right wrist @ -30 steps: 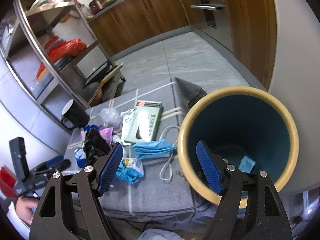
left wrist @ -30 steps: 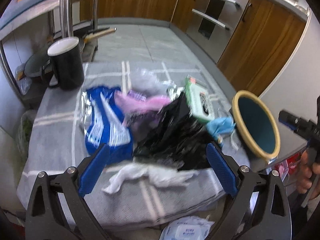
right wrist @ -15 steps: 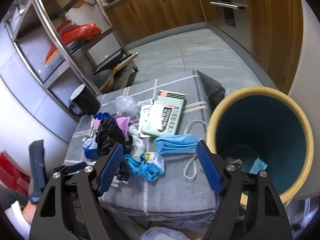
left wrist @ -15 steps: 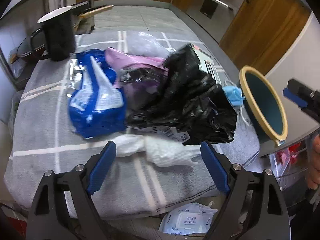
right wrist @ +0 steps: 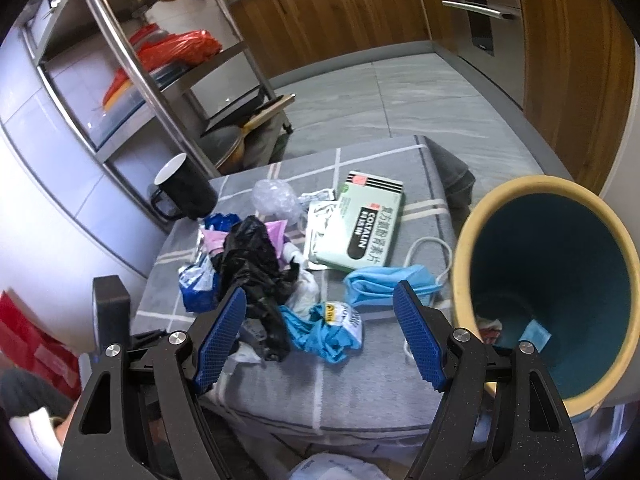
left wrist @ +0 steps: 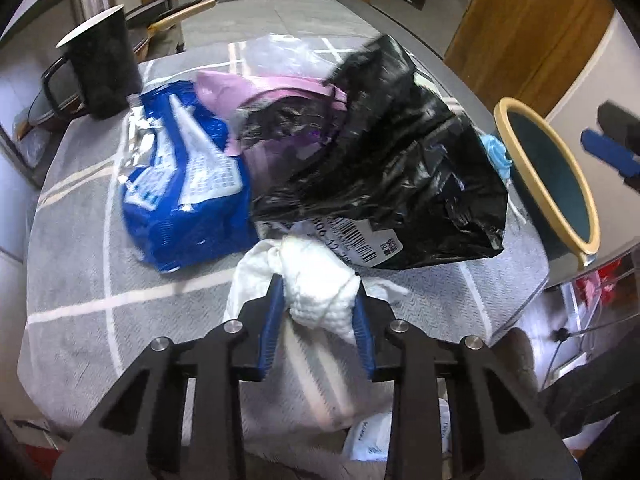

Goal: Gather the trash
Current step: 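Grasp the white tissue with the left gripper, then grasp the black plastic bag with the right gripper and lift it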

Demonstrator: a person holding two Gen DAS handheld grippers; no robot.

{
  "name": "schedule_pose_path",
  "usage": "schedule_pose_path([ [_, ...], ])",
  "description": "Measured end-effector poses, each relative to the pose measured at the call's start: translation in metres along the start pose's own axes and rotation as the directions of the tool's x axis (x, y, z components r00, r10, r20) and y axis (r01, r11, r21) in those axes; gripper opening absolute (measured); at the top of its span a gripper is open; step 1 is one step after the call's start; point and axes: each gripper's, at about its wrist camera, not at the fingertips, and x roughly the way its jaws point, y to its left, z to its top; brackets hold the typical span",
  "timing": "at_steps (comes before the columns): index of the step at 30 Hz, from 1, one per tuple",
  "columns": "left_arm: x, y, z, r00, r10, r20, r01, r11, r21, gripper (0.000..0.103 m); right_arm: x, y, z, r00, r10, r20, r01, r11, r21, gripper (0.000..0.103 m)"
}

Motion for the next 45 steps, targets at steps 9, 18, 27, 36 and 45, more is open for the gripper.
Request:
schedule_pose_path([
  [9,-0.037,0.038,0.006,0.999,-0.018,0.027,0.022,0.99,-0.138,0.031,0.018,0.029,0.0,0.999,0.03,-0.031,-0.032,0.997,-0.075,0.073],
  [18,-0.065,0.06,0.011,0.993,-0.004,0.114,0.029,0.975,-0.221,0.031,0.066,0.061,-0.003,0.995,0.009,-0.101,-0.028,0.982,-0.189,0.066],
  [27,-0.084,0.07,0.019,0.983,0.004,0.182,0.042,0.968,-0.249,0.031,0.09,0.066,-0.016,0.988,-0.004,-0.155,-0.031,0.974,-0.224,0.033],
  [36,-0.1,0.065,0.028,0.97,0.009,0.242,0.052,0.967,-0.247,0.031,0.042,0.062,0.0,0.997,0.055,-0.06,-0.066,0.979,-0.193,0.022],
  [45,-0.112,0.052,0.036,0.958,0.0,0.288,0.065,0.974,-0.216,0.031,-0.012,0.051,0.014,0.997,0.063,0.053,-0.054,0.985,-0.164,0.021],
])
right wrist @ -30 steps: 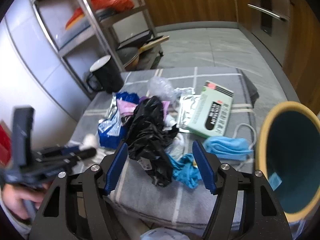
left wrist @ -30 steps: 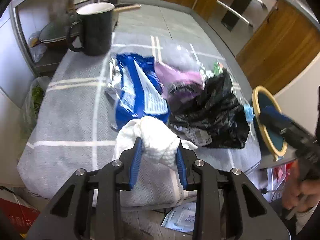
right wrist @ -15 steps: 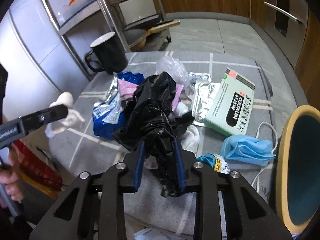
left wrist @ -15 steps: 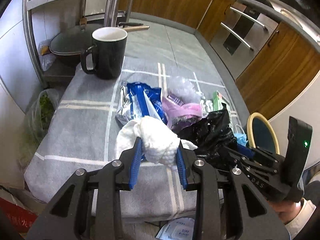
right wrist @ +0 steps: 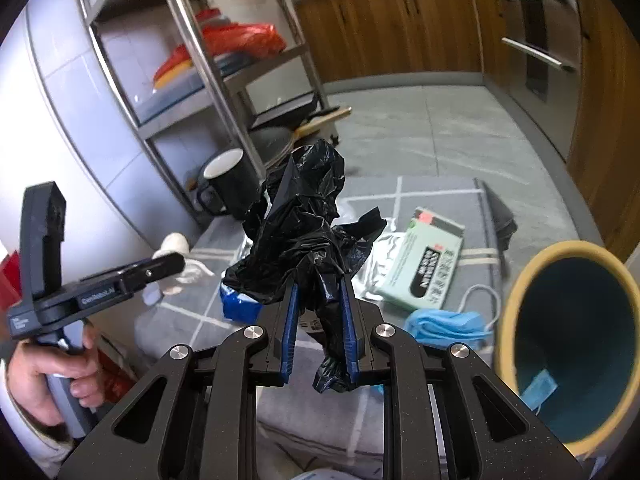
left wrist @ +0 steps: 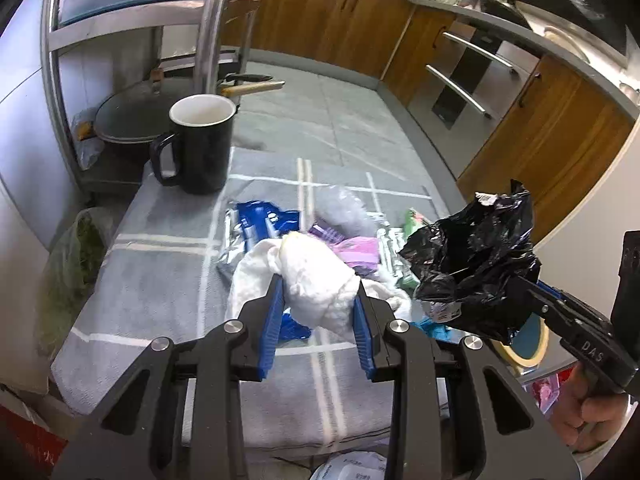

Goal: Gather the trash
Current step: 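Grasp the black plastic bag with the right gripper and lift it, then carry the tissue and black bag over the teal bin with both grippers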

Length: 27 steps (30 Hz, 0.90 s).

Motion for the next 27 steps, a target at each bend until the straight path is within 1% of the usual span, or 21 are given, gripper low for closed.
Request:
schedule_pose_path([
  [5,-0.002,-0.022,0.002,0.999,-0.045,0.014,0.045,0.998,0.032,0.031,-0.025,-0.016,-0.005,0.999,-0.024,0.037,0.023,0.999,0.027,0.021],
  [13,0.002,-0.062,0.003,0.996,-0.091,0.01,0.09,0.992,0.094,0.031,-0.06,-0.05,-0.014,0.993,-0.066,0.097,0.057,0.994,0.093,0.021],
  [20,0.008,-0.096,0.004,0.991,-0.133,-0.005,0.132,0.98,0.145,0.031,-0.082,-0.082,-0.023,0.986,-0.114,0.124,0.094,0.983,0.16,0.021],
  [27,0.02,-0.134,0.002,0.983,-0.18,-0.038,0.184,0.962,0.201,0.031,-0.101,-0.12,-0.036,0.974,-0.188,0.129,0.153,0.958,0.244,0.021],
])
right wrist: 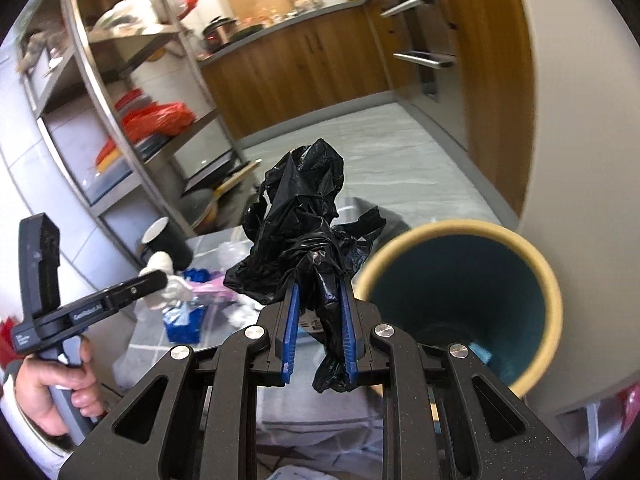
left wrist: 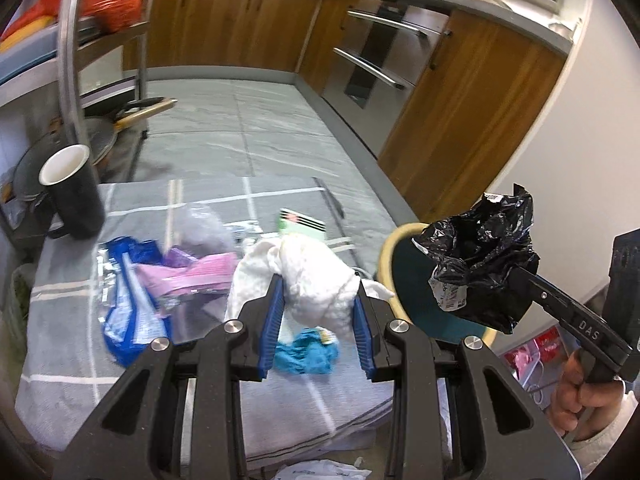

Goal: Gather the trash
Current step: 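Carry the tissue and black bag over the teal bin with both grippers, then open both grippers to drop the tissue and black bag into the bin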

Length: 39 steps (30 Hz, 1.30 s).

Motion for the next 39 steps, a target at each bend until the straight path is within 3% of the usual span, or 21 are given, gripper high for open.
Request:
schedule_pose_path([
  [10,0.031,-0.058,0.004,0.994,-0.107,-0.038,0.111,0.989,0.102,0.031,-0.018,-0.048,-0.005,0.996,-0.093,0.018,0.091,0.991,0.098,0.021],
  [19,0.081,-0.113,-0.001,0.972,-0.199,-0.128,0.22,0.958,0.183,0.032,-0.022,-0.074,-0.013,0.984,-0.179,-0.006,0.178,0.973,0.145,0.021],
  [27,0.134,-0.147,-0.01,0.953,-0.204,-0.223,0.256,0.937,0.237,0.034,-0.021,-0.093,-0.018,0.972,-0.233,-0.022,0.233,0.954,0.187,0.021],
  [33,0.158,-0.156,-0.02,0.947,-0.185,-0.264,0.25,0.938,0.24,0.041,-0.021,-0.103,-0.019,0.972,-0.232,-0.028,0.233,0.948,0.215,0.021],
  [35,0.158,-0.154,-0.019,0.948,-0.184,-0.259,0.247,0.94,0.237,0.051,-0.02,-0.105,-0.021,0.972,-0.231,-0.034,0.233,0.947,0.22,0.021],
  [39,0.153,-0.145,-0.015,0.954,-0.18,-0.239,0.234,0.948,0.217,0.058,-0.014,-0.105,-0.022,0.973,-0.227,-0.042,0.23,0.945,0.23,0.021],
])
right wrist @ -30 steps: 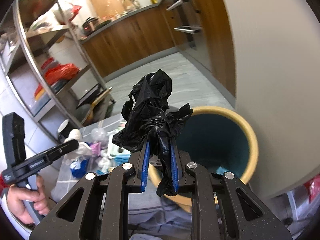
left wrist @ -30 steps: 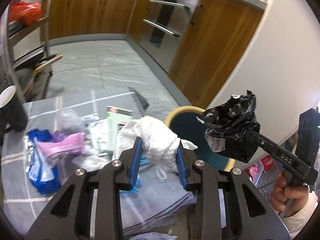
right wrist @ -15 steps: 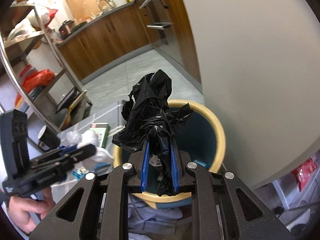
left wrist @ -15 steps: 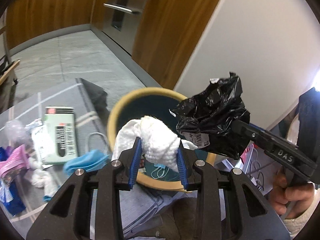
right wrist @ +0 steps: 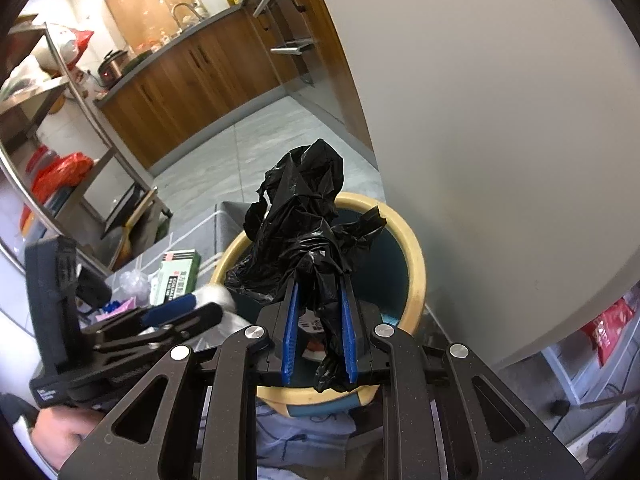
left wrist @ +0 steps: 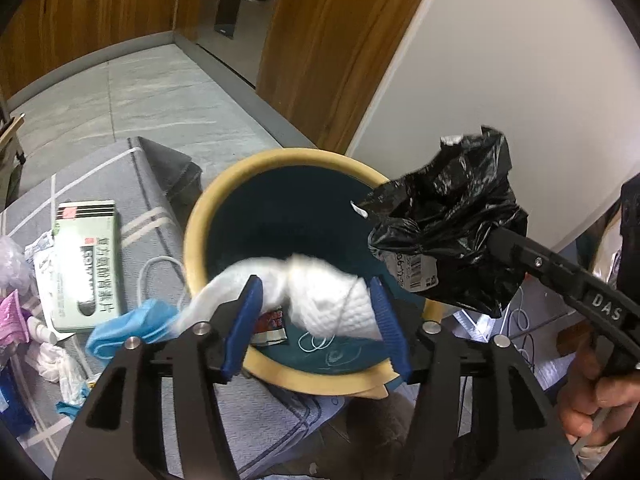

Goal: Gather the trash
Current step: 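Open both grippers to drop the tissue and black bag into the bin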

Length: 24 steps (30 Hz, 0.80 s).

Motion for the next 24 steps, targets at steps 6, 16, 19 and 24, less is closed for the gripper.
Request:
schedule_pose_path([
  [6,-0.021,0.018,0.001,1.0,0.007,0.026,-0.005,0.999,-0.054,0.061,0.01,0.003,-0.001,1.0,-0.008,-0.026,0.008,1.0,-0.013,0.022],
  [16,-0.058,0.044,0.0,0.997,0.031,0.071,-0.023,0.993,-0.112,0.063,0.024,0.014,-0.006,0.997,-0.024,-0.072,0.021,0.999,-0.037,0.04],
  [19,-0.068,0.053,-0.003,0.996,0.048,0.076,-0.039,0.992,-0.119,0.064,0.024,0.015,-0.007,0.997,-0.022,-0.073,0.02,0.999,-0.034,0.046],
  [24,-0.088,0.078,-0.01,0.992,0.086,0.09,-0.071,0.985,-0.156,0.064,0.022,0.022,-0.006,0.998,0.004,-0.067,-0.007,0.999,-0.036,0.046],
])
